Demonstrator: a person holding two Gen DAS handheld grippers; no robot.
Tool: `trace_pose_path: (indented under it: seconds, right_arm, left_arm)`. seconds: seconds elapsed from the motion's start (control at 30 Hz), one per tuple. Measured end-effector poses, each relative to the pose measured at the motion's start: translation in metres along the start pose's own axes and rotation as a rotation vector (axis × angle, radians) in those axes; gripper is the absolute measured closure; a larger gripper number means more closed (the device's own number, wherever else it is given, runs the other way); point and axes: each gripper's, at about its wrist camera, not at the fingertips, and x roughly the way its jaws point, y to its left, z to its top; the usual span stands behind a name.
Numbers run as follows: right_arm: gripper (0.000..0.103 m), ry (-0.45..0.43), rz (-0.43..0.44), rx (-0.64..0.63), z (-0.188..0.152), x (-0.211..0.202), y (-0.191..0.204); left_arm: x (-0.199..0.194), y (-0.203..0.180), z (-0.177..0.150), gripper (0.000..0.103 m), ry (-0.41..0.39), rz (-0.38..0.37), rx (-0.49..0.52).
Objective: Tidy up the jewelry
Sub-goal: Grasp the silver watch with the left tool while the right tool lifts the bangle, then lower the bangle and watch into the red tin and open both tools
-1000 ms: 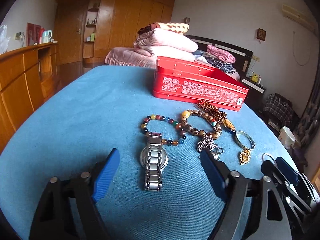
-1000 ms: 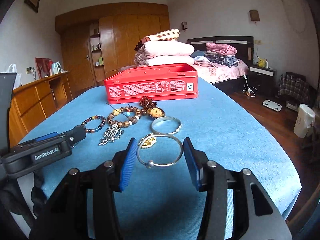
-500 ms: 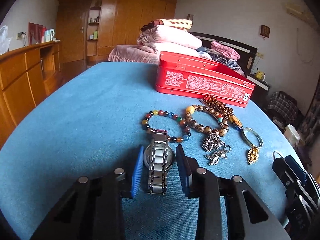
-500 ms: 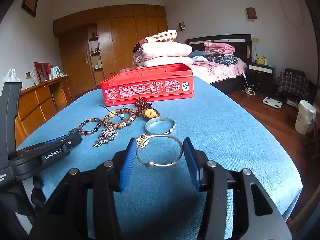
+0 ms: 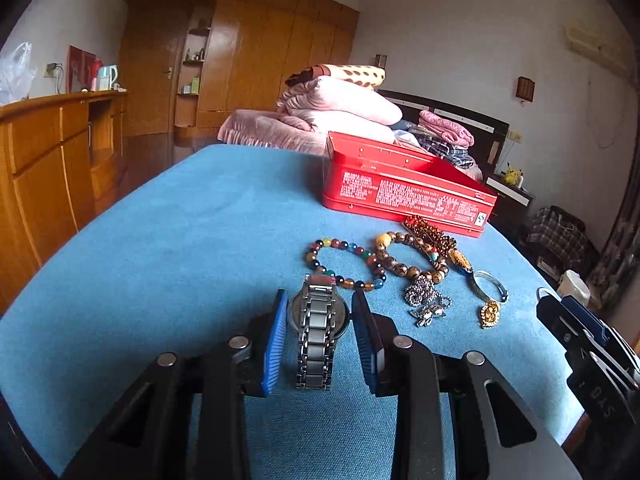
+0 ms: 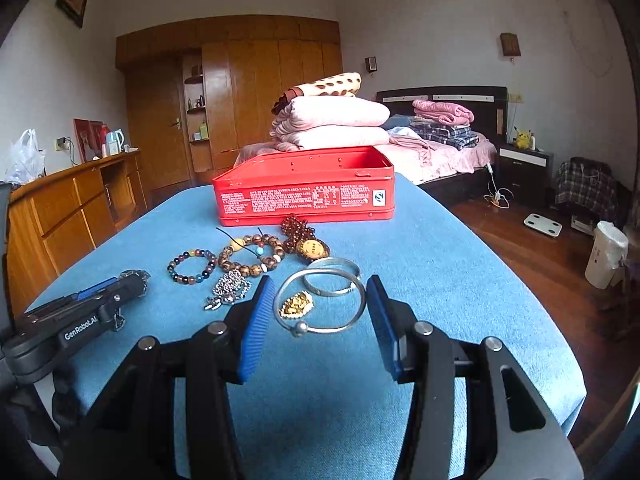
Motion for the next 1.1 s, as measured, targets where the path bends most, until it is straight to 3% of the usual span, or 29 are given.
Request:
trace_pose_path:
  seconds: [0.37,0.63,0.87,1.1]
  right_arm:
    - [0.057,-0.069,0.036,-0.039,0.04,-0.003,0.009]
    - [0.057,-0.11,0.077,-0.022,0.096,0.014,-0.006]
    - [0.057,-0.101,0.07,-0.021,0.145,0.066,-0.022]
    - [0.057,-0.034,0.056,-0.008,0.159,0.132,-0.031]
  left_arm:
    - [-0.013,0.001,0.03,0.071,-0.089,-0.048,-0.003]
    - [-0.001,-0.015,0.084,0.071,-0.148,-0.077,-0.001]
    - [0.035,-0.043,0.136,0.071,-0.171,-0.093,0.029]
    - [0.097,-0.062,0.165,0.071,-0.12,-0.105,0.047]
